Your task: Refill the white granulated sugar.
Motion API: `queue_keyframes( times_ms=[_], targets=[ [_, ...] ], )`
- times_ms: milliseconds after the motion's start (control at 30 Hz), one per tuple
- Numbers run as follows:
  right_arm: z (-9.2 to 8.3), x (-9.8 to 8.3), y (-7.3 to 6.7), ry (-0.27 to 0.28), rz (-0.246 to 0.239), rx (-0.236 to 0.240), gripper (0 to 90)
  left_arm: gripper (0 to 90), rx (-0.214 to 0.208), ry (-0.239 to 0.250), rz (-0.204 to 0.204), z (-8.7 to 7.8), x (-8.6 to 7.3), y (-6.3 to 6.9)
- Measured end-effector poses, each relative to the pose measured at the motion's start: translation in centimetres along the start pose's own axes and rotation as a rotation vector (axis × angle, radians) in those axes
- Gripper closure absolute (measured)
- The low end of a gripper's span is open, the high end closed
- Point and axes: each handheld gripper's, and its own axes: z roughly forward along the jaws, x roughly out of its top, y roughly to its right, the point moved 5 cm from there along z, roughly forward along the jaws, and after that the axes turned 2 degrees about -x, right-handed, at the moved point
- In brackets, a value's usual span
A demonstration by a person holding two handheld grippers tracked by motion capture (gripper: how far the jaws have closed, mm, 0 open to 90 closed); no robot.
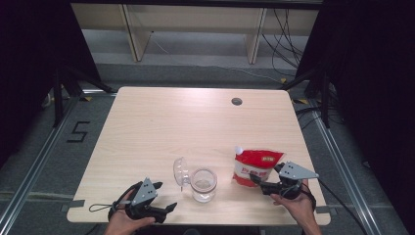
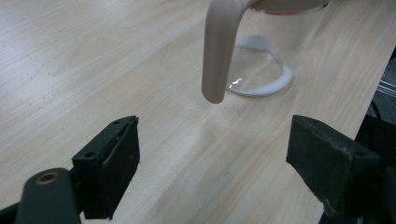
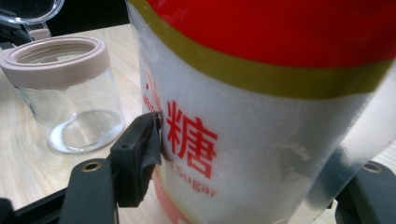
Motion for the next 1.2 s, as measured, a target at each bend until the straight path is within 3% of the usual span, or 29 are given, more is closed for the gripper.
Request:
queue_keyframes(
  times_ms=[33, 67, 100, 167, 233, 333, 367, 400, 433, 500, 567, 600, 633, 667, 733, 767, 800, 833, 1000, 1100, 1133, 1167, 1200],
  targets=[
    [-0.2, 0.0, -0.1, -0.014, 0.006, -0.015, 34.3, 17.0, 0.001, -0.001, 0.001, 0.0, 0.0, 0.0],
    [-0.1, 0.1, 0.1, -0.002, -0.021, -0.020, 34.4, 17.0, -0.004, 0.006, -0.006, 0.1, 0.0, 0.1],
    [-0.1, 0.1, 0.0, -0.011, -0.008, -0.017, 34.5, 17.1, -0.004, 0.002, -0.001, 0.0, 0.0, 0.1],
    [-0.1, 0.3, -0.1, -0.014, -0.024, -0.055, 34.9, 17.1, -0.001, 0.001, 0.005, 0.0, 0.0, 0.1],
    [-0.1, 0.3, -0.5, -0.033, 0.021, -0.069, 35.3, 17.1, 0.001, 0.003, 0.002, 0.0, 0.0, 0.1],
    [0.0, 0.4, -1.0, -0.028, 0.034, -0.107, 37.6, 17.2, 0.001, 0.001, 0.007, 0.0, 0.0, 0.1],
    [-0.2, 0.4, -1.3, -0.045, 0.061, -0.122, 38.5, 17.2, 0.001, 0.001, 0.006, 0.0, 0.0, 0.1],
    [-0.2, 0.4, -1.5, -0.047, 0.079, -0.133, 39.8, 17.3, 0.001, -0.012, 0.021, -0.1, 0.0, 0.0],
    [-0.1, 0.5, -1.6, -0.036, 0.063, -0.126, 40.2, 17.4, -0.001, -0.012, 0.017, -0.1, 0.0, 0.0],
    [-0.2, 0.5, -2.0, -0.054, 0.102, -0.163, 40.5, 17.6, 0.000, -0.013, 0.018, -0.1, 0.0, 0.0],
    [-0.3, 0.5, -2.0, -0.049, 0.088, -0.172, 40.7, 17.6, 0.001, -0.013, 0.020, -0.1, 0.0, 0.0],
    [-0.3, 0.4, -2.6, -0.047, 0.129, -0.204, 41.2, 17.7, 0.001, 0.002, 0.001, 0.0, 0.0, 0.1],
    [-0.3, 0.5, -2.5, -0.036, 0.111, -0.213, 41.4, 17.7, 0.000, -0.001, 0.003, 0.0, 0.0, 0.1],
    [-0.2, 0.5, -2.9, -0.030, 0.139, -0.223, 41.5, 17.7, 0.000, 0.000, 0.002, 0.0, 0.0, 0.1],
    [-0.3, 0.5, -3.2, -0.037, 0.141, -0.234, 41.6, 17.7, 0.006, -0.007, 0.014, 0.0, 0.0, 0.0],
    [-0.4, 0.5, -3.6, -0.045, 0.180, -0.271, 41.7, 17.7, 0.008, 0.000, 0.010, 0.1, 0.0, 0.1],
    [-0.4, 0.5, -3.8, -0.045, 0.180, -0.285, 41.7, 17.9, 0.017, -0.023, 0.038, -0.1, -0.1, -0.1],
    [-0.3, 0.5, -3.9, -0.042, 0.177, -0.302, 41.7, 17.9, 0.005, 0.002, 0.005, 0.1, -0.1, 0.2],
    [0.0, 0.5, -4.5, -0.014, 0.200, -0.352, 41.9, 17.9, 0.011, -0.025, 0.025, 0.1, -0.2, 0.0],
    [0.0, 0.4, -4.6, -0.024, 0.184, -0.340, 42.1, 17.9, 0.003, -0.012, 0.010, 0.2, -0.1, 0.1],
    [0.1, 0.5, -4.3, -0.005, 0.178, -0.349, 42.1, 17.9, 0.003, -0.011, 0.009, 0.1, -0.1, 0.1],
    [-0.2, 0.4, -4.6, -0.019, 0.207, -0.335, 42.1, 17.9, 0.003, -0.015, 0.016, 0.0, -0.2, 0.0],
    [-0.2, 0.4, -4.1, -0.008, 0.154, -0.310, 42.0, 17.9, 0.003, -0.014, 0.010, 0.0, -0.2, 0.0]
  ],
)
